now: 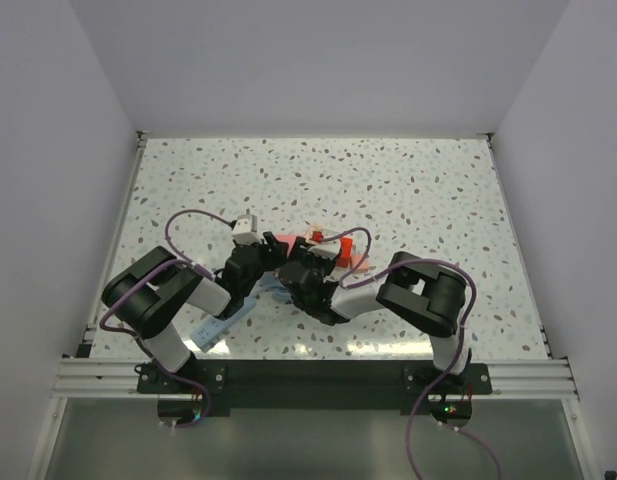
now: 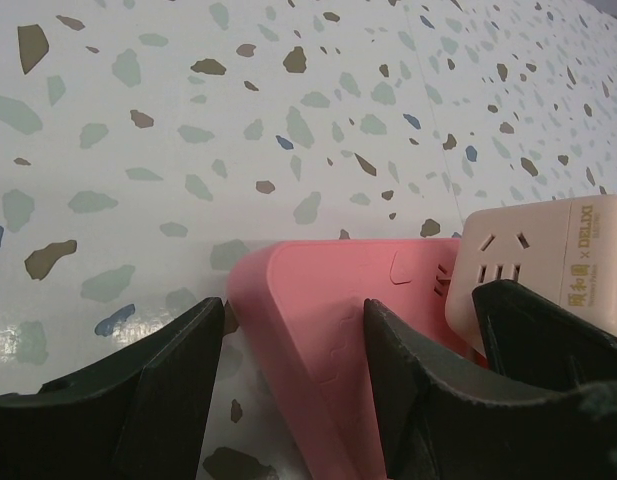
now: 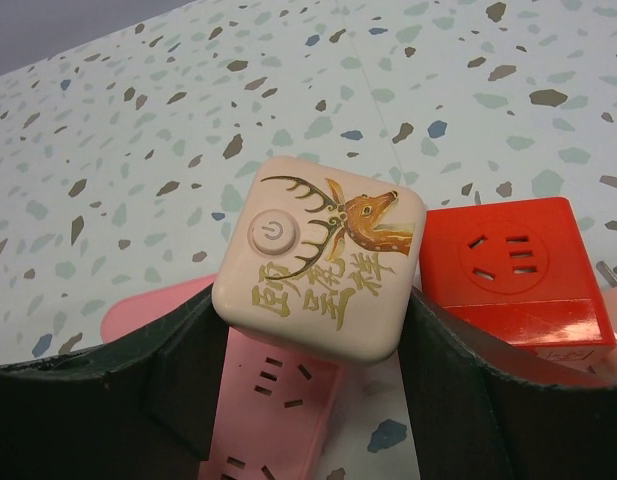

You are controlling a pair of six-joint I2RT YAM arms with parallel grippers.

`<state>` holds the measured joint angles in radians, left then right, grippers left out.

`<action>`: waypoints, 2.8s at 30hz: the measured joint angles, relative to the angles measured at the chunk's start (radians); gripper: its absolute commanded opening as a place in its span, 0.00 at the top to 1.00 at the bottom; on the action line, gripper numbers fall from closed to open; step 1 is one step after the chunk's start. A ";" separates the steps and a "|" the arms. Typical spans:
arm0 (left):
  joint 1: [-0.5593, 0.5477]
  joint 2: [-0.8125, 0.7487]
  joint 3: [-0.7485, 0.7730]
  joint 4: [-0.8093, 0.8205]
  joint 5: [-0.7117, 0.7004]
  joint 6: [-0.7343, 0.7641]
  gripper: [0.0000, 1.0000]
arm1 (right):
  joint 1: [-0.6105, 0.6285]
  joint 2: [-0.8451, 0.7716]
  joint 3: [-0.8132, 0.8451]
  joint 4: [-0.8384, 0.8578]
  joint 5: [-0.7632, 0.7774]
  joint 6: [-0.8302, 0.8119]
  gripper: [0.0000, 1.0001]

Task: Insert the plug

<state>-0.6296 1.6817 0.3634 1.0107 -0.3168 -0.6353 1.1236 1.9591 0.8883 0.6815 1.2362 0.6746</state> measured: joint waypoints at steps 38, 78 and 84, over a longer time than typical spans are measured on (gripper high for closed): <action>0.012 0.016 0.033 -0.017 -0.021 0.019 0.57 | -0.090 0.016 0.135 -0.205 -0.203 -0.039 1.00; 0.047 0.081 0.083 0.044 0.084 0.099 0.62 | -0.322 -0.029 0.263 -0.460 -0.762 -0.206 1.00; 0.048 0.084 0.090 0.040 0.097 0.106 0.62 | -0.362 -0.024 0.309 -0.526 -0.850 -0.242 1.00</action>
<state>-0.5816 1.7653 0.4534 1.0512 -0.2195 -0.5289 0.7620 1.9350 1.1973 0.1555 0.3862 0.4324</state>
